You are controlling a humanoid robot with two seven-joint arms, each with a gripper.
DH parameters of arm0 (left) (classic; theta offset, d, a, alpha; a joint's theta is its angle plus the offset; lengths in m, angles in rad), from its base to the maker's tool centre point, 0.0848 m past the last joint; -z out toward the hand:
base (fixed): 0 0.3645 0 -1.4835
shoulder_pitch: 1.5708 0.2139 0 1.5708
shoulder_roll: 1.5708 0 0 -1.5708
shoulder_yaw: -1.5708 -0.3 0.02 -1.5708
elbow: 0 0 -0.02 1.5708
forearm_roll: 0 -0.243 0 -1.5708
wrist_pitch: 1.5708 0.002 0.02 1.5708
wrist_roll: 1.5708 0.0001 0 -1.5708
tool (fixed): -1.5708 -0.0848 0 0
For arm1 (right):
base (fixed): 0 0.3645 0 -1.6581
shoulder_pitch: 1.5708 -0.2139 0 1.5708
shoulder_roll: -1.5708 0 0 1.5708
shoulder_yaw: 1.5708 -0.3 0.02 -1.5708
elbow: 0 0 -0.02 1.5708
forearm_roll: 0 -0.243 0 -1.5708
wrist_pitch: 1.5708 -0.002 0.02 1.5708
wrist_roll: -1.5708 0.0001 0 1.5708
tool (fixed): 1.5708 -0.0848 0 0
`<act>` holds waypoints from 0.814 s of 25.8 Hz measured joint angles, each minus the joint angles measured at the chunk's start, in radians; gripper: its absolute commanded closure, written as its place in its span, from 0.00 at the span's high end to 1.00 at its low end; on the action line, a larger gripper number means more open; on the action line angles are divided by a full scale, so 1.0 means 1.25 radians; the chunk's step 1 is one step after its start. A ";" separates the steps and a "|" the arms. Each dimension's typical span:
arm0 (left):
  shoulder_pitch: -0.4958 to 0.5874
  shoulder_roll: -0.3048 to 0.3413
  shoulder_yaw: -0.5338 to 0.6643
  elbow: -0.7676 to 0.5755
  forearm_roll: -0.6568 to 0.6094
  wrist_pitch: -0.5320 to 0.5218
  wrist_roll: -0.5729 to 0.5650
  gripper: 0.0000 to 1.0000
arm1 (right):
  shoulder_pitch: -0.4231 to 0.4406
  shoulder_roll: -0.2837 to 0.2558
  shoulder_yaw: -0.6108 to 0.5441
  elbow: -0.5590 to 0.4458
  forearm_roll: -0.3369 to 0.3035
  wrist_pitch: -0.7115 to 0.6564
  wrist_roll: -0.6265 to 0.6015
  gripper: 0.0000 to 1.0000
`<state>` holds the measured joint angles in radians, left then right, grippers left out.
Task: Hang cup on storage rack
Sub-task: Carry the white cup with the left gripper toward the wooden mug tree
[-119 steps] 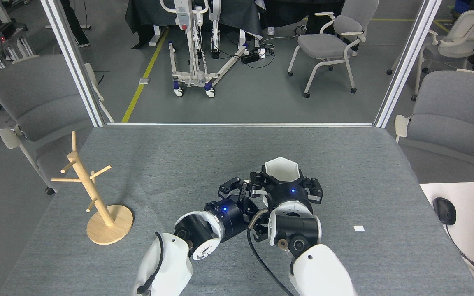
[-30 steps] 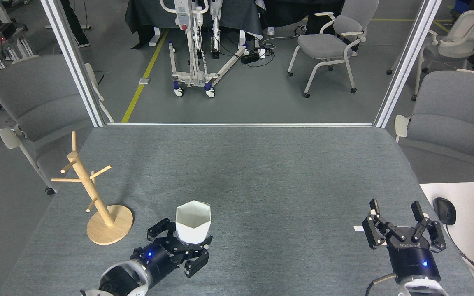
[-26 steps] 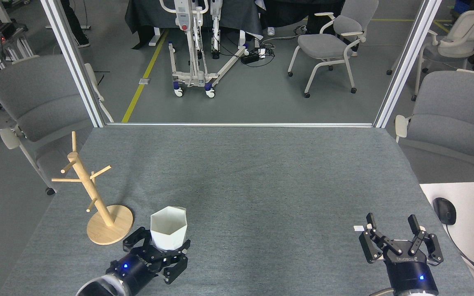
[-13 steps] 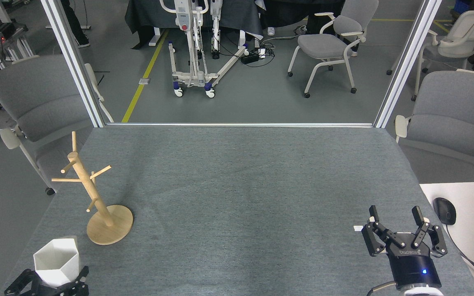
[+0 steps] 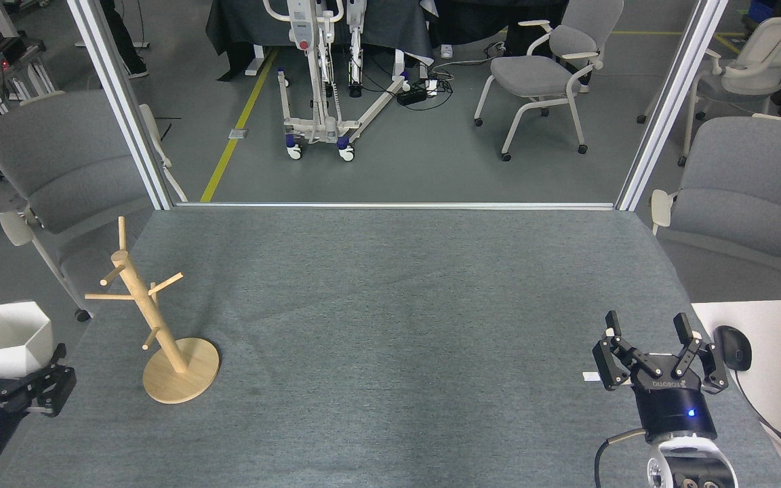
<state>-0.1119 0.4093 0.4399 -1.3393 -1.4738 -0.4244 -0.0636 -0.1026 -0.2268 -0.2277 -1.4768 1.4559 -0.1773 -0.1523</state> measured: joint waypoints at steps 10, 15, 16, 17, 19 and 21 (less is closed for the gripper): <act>-0.026 0.015 -0.045 -0.013 -0.005 -0.007 -0.022 0.00 | -0.021 -0.009 0.000 0.035 -0.001 0.000 0.005 1.00; -0.057 0.010 -0.087 -0.022 -0.016 0.004 -0.051 0.00 | -0.022 -0.004 0.004 0.041 0.001 0.000 0.024 1.00; -0.059 0.009 -0.092 -0.022 -0.020 0.007 -0.052 0.00 | -0.021 -0.003 0.006 0.041 0.002 0.000 0.033 1.00; -0.060 0.009 -0.096 -0.022 -0.024 0.007 -0.055 0.00 | -0.020 -0.002 0.008 0.042 0.002 0.000 0.044 1.00; -0.062 0.008 -0.102 -0.024 -0.030 0.007 -0.057 0.00 | -0.020 -0.001 0.012 0.044 0.002 0.000 0.060 1.00; -0.061 0.007 -0.109 -0.025 -0.036 0.008 -0.058 0.00 | -0.019 0.001 0.017 0.046 0.003 0.000 0.069 1.00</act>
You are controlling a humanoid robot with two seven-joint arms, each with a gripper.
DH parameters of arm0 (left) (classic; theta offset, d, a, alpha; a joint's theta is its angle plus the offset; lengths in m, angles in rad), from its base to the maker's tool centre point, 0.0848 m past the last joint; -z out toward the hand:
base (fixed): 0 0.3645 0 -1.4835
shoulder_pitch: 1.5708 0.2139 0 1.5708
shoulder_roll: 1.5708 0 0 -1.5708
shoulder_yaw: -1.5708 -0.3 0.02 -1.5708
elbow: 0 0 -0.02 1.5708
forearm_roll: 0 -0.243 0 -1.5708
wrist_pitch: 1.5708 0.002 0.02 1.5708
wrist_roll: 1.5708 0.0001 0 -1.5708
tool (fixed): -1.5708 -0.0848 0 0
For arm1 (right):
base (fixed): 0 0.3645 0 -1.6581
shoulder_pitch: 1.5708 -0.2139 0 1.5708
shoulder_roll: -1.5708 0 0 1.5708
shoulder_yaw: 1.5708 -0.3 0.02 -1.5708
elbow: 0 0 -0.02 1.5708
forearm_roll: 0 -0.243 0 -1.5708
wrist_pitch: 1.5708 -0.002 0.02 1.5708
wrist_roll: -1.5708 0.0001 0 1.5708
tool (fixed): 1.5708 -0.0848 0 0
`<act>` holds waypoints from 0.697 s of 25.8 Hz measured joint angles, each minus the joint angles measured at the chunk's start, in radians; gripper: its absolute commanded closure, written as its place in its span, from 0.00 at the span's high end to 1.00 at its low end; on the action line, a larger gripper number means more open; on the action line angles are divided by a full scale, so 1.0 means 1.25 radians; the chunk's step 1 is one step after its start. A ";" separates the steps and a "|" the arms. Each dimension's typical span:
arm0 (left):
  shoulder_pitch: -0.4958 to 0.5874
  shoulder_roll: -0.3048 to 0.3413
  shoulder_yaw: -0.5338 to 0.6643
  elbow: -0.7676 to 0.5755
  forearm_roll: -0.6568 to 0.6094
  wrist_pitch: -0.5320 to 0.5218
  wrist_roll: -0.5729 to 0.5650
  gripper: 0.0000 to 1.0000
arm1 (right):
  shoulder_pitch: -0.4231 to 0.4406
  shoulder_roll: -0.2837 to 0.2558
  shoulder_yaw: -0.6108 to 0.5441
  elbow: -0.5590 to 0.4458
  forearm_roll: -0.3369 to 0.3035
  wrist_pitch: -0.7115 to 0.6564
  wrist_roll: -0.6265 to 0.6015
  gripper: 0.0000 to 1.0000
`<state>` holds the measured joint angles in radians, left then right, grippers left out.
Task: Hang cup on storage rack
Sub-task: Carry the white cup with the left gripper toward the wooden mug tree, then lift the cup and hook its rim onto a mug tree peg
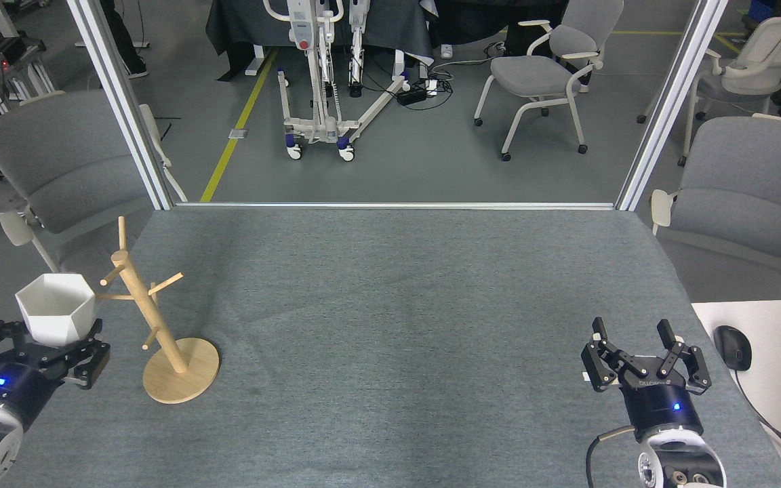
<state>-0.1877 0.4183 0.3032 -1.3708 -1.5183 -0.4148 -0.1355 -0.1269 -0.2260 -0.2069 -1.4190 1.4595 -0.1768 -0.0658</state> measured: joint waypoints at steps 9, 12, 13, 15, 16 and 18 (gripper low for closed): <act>0.004 -0.002 -0.023 -0.002 -0.033 -0.004 -0.001 0.00 | -0.002 0.002 0.029 0.004 0.003 -0.001 0.010 1.00; 0.006 -0.001 -0.032 -0.002 -0.038 -0.006 0.000 0.31 | -0.003 0.003 0.030 0.004 0.002 -0.001 0.010 1.00; 0.006 -0.001 -0.034 -0.002 -0.040 -0.006 0.003 0.72 | -0.003 0.003 0.030 0.004 0.001 -0.001 0.010 1.00; 0.006 -0.002 -0.037 0.000 -0.042 -0.003 0.004 0.96 | -0.003 0.004 0.030 0.005 0.001 0.000 0.010 1.00; 0.005 -0.003 -0.037 0.001 -0.044 0.004 0.005 0.97 | -0.003 0.005 0.030 0.004 0.001 0.000 0.010 1.00; 0.003 -0.004 -0.039 0.001 -0.045 0.020 0.008 0.98 | -0.003 0.007 0.030 0.004 0.000 0.000 0.010 1.00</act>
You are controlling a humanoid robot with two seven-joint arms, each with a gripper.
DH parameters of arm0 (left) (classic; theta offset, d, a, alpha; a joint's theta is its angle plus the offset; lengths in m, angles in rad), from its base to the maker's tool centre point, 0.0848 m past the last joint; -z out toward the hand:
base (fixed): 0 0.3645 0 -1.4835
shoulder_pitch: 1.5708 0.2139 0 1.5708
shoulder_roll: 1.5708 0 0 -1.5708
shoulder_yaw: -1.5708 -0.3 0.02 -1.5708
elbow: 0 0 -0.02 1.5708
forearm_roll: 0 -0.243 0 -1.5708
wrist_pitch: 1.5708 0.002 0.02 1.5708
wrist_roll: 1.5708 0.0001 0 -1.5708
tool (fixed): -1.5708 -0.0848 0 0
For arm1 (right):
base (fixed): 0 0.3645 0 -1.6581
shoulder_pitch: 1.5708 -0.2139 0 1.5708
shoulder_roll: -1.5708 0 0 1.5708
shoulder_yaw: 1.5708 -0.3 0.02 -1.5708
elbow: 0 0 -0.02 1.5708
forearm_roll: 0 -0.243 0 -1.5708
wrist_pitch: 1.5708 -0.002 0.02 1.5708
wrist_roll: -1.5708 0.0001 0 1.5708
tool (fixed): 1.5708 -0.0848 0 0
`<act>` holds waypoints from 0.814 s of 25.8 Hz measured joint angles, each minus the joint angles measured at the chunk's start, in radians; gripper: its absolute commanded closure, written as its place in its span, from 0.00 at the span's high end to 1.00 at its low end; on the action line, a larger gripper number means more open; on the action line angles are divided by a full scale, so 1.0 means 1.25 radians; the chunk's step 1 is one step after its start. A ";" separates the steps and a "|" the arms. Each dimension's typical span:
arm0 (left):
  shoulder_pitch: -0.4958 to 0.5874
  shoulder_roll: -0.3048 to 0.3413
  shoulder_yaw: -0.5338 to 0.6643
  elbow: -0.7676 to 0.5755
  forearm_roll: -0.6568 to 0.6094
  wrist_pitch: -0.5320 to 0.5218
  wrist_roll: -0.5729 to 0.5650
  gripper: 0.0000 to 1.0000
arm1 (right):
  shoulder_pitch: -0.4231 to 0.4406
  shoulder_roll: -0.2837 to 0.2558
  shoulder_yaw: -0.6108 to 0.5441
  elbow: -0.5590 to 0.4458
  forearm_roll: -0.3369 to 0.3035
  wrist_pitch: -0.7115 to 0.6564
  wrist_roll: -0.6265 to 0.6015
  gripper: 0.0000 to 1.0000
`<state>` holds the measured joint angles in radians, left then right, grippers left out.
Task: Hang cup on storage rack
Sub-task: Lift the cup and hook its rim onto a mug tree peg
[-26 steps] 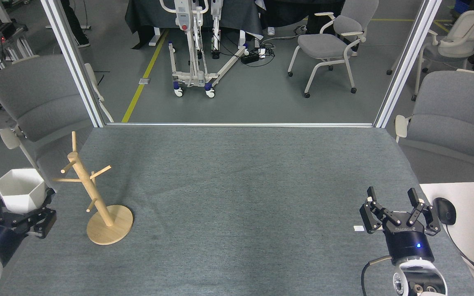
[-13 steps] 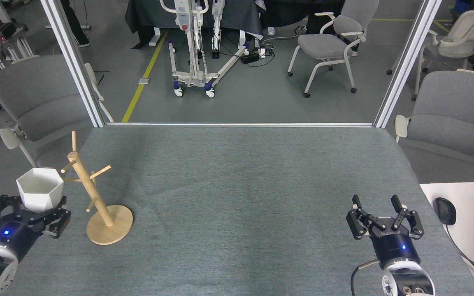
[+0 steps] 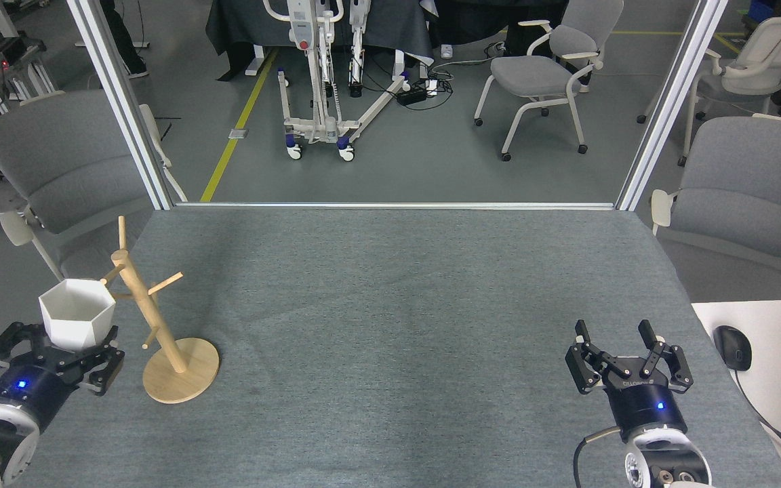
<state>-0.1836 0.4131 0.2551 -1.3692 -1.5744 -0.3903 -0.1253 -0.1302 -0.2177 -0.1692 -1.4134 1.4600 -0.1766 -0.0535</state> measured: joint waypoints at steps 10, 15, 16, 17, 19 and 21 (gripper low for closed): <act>0.002 -0.026 -0.001 0.000 0.000 0.017 0.004 0.98 | 0.001 0.002 -0.003 0.000 -0.002 0.002 0.001 1.00; 0.004 -0.027 0.005 0.002 0.004 0.017 0.006 0.99 | 0.001 0.000 -0.004 0.001 -0.003 0.002 0.001 1.00; 0.005 -0.027 0.007 0.002 0.006 0.017 0.009 0.98 | 0.001 0.000 -0.004 0.001 -0.003 0.002 0.001 1.00; 0.005 -0.027 0.011 0.001 0.007 0.017 0.015 0.98 | 0.000 0.000 -0.005 0.002 -0.003 0.002 0.001 1.00; 0.006 -0.027 0.020 -0.001 0.009 0.012 0.026 0.98 | 0.000 0.001 -0.005 0.003 -0.003 0.002 0.001 1.00; 0.007 -0.027 0.028 -0.004 0.010 0.002 0.039 0.98 | 0.001 0.001 -0.005 0.003 -0.003 0.002 0.001 1.00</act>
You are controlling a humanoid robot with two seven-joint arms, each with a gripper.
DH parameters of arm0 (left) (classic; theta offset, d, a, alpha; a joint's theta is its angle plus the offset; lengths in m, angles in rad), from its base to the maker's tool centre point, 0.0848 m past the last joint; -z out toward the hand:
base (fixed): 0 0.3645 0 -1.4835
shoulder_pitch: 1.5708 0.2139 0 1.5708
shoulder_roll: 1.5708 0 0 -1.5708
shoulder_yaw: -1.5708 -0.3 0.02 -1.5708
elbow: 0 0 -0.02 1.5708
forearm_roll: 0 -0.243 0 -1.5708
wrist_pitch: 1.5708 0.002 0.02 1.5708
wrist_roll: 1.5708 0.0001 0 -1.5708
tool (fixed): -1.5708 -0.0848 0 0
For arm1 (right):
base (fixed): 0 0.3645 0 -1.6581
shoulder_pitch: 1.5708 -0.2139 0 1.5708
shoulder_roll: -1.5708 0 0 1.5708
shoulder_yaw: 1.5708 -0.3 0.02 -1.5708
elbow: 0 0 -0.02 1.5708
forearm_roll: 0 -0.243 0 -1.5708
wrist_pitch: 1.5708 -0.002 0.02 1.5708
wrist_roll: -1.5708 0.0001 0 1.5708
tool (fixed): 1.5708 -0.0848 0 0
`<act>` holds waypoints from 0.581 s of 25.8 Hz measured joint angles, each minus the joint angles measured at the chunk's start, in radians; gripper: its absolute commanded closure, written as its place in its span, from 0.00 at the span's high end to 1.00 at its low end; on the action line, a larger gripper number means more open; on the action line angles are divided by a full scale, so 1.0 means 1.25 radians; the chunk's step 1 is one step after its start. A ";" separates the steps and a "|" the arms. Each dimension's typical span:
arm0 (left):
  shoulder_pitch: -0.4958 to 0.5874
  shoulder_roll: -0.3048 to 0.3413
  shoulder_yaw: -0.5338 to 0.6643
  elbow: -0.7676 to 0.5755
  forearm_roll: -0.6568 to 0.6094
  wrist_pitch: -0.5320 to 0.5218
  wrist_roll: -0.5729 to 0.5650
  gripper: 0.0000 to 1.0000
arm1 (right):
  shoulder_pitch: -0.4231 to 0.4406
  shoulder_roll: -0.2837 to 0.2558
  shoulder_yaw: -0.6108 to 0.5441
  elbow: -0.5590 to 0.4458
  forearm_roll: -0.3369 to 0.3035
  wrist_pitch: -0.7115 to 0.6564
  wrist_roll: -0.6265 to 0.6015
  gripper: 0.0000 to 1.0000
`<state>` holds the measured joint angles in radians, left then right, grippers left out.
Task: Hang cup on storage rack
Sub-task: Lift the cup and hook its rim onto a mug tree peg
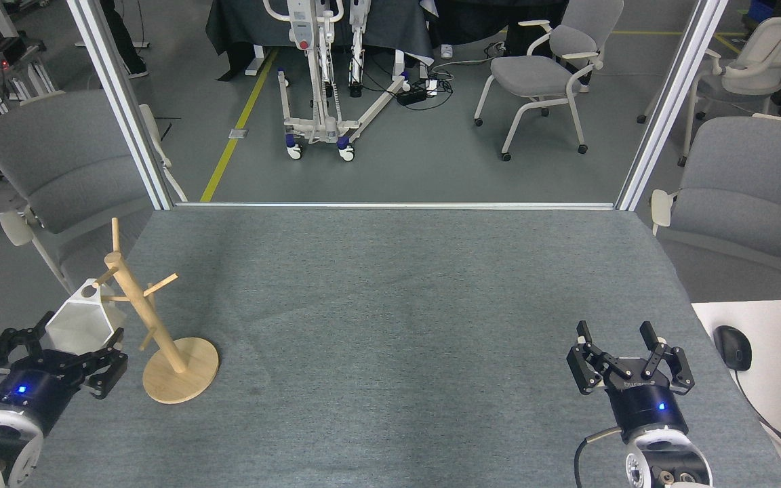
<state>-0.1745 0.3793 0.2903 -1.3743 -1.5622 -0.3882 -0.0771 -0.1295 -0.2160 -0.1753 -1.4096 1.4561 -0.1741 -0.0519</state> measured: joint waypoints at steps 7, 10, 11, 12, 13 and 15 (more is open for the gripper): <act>0.013 -0.003 0.024 -0.009 0.002 -0.064 0.045 0.99 | 0.000 0.010 -0.003 -0.008 0.000 0.005 0.014 1.00; 0.020 -0.017 0.027 -0.022 0.003 -0.084 0.057 0.99 | 0.000 0.016 -0.002 -0.016 0.001 0.005 0.040 1.00; 0.021 -0.022 0.027 -0.025 0.003 -0.091 0.058 0.99 | 0.000 0.018 -0.001 -0.017 0.001 0.005 0.046 1.00; 0.021 -0.026 0.028 -0.028 0.003 -0.096 0.059 0.99 | 0.000 0.019 0.001 -0.018 0.001 0.005 0.049 1.00; 0.022 -0.032 0.028 -0.030 0.003 -0.101 0.062 0.99 | 0.000 0.021 0.002 -0.019 0.001 0.005 0.050 1.00; 0.023 -0.043 0.028 -0.033 0.003 -0.109 0.062 0.99 | -0.002 0.026 0.003 -0.021 0.001 0.005 0.052 1.00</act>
<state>-0.1462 0.3253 0.3253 -1.4160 -1.5586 -0.5248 -0.0002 -0.1317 -0.1832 -0.1716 -1.4356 1.4569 -0.1682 0.0130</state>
